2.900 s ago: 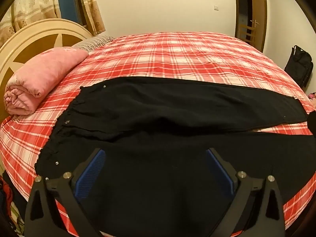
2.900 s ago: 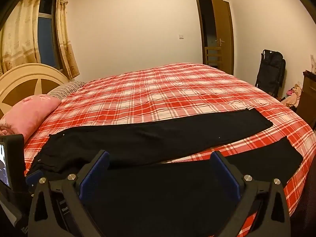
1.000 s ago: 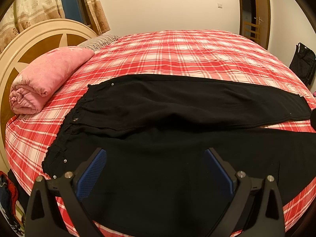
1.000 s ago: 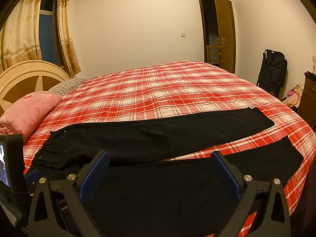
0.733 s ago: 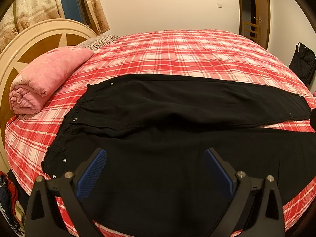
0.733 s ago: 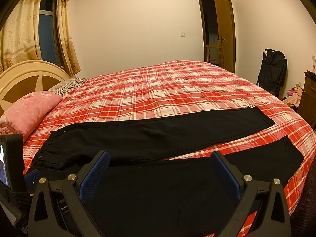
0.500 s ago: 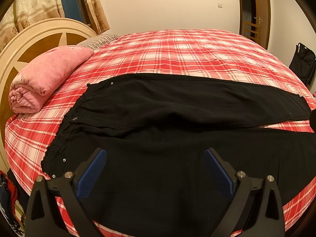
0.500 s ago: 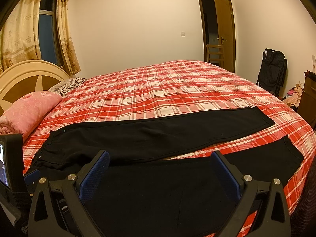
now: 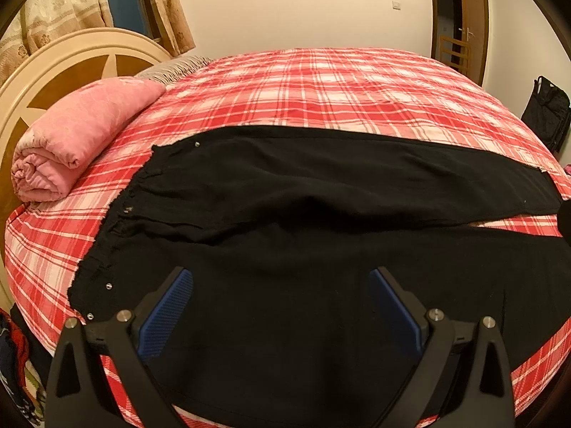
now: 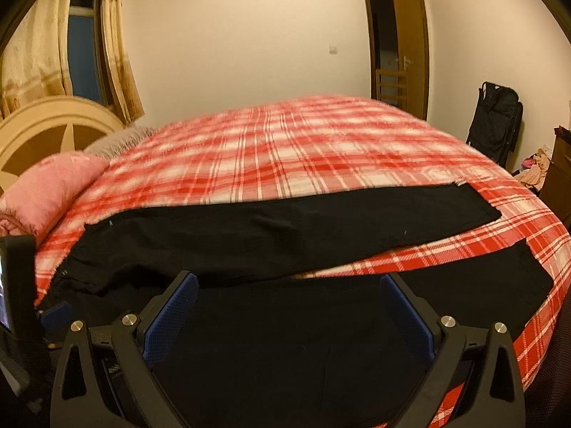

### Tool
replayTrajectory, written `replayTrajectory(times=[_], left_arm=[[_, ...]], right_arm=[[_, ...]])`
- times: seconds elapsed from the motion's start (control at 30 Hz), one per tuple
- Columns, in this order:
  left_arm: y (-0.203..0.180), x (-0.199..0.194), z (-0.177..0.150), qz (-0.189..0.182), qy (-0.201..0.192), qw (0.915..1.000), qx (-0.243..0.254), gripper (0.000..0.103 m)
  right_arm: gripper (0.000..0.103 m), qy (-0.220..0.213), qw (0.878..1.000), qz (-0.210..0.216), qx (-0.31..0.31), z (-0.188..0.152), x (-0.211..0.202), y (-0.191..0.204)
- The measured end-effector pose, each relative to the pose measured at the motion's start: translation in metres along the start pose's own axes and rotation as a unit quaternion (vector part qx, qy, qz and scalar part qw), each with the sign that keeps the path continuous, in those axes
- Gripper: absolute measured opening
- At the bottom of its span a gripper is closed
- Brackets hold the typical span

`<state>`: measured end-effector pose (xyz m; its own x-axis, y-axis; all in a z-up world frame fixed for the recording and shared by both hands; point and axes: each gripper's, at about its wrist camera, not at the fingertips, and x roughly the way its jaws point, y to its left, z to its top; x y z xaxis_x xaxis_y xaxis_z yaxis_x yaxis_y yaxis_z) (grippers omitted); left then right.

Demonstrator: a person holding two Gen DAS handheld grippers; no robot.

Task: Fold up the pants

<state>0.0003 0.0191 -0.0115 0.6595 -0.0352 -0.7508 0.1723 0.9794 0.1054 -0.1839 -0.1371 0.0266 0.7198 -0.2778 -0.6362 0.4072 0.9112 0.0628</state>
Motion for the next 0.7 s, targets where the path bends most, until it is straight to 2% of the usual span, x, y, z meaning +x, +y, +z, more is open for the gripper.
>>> replayTrajectory(times=[0.13,0.23,0.43,0.53,0.7], left_arm=[[0.005,0.016,0.001,-0.012,0.028,0.9995,0.003,0.101],[0.017,0.025,0.008,0.000,0.033,0.9994,0.008,0.101],[0.060,0.044,0.055,0.041,0.011,0.9991,0.004,0.102],[0.076,0.063,0.081,0.066,0.008,0.9978,0.002,0.103],[0.096,0.119,0.108,0.071,0.050,0.9962,-0.013,0.103]], right_arm=[[0.102,0.054,0.998,0.005,-0.035,0.005,0.035,0.002],[0.102,0.085,0.994,0.026,-0.066,0.019,0.064,0.006],[0.102,0.087,0.988,0.086,-0.099,0.069,0.121,0.026],[0.101,0.098,0.979,0.132,-0.116,0.090,0.160,0.044],[0.086,0.152,0.963,0.150,-0.166,0.102,0.233,0.073]])
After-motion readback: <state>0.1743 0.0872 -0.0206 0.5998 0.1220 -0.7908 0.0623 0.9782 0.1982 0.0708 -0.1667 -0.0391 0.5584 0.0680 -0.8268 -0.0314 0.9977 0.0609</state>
